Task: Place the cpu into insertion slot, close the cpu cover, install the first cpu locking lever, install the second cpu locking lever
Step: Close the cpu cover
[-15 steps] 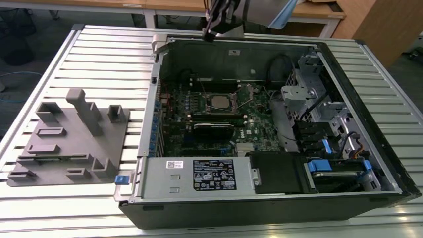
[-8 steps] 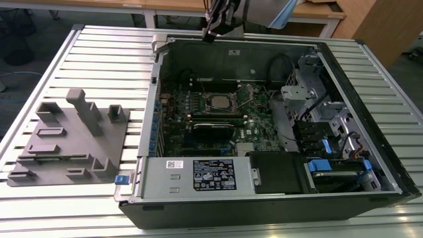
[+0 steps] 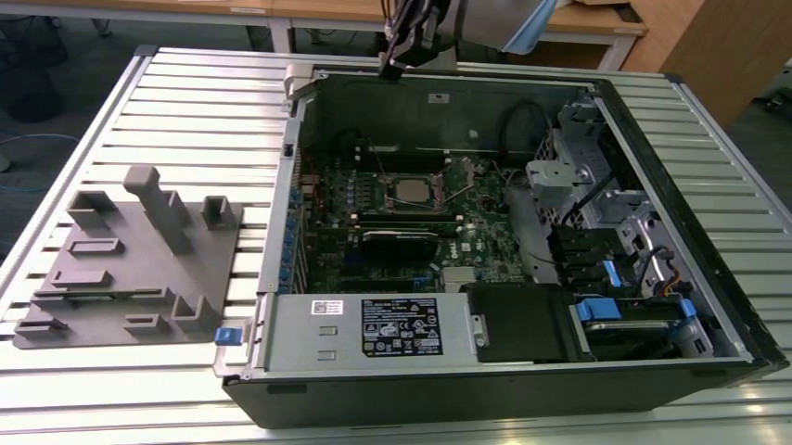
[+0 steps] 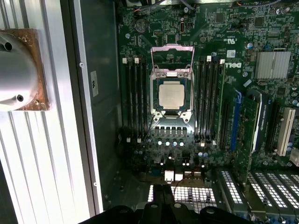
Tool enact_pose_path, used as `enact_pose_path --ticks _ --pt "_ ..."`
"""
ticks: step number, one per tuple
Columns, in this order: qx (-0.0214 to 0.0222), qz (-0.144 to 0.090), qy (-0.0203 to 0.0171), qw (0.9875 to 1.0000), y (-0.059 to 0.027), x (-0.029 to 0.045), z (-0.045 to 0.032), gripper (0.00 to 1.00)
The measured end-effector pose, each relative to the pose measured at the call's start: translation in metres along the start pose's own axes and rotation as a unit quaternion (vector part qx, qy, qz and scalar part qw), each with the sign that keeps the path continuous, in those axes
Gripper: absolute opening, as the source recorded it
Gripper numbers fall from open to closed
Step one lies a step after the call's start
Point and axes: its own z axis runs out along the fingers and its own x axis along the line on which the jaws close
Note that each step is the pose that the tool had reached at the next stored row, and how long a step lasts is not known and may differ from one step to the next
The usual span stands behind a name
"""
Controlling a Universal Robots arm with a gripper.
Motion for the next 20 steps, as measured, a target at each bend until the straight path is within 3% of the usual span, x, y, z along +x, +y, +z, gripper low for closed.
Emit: enact_pose_path --ticks 12,17,20 --pt "-0.0007 0.0 -0.0004 1.0 0.0056 -0.0018 0.0177 0.11" --pt "-0.0068 -0.001 -0.0004 1.0 0.0072 -0.0024 0.0228 0.11" --pt "-0.0129 -0.001 -0.0005 0.9999 0.0081 -0.0026 0.0253 0.11"
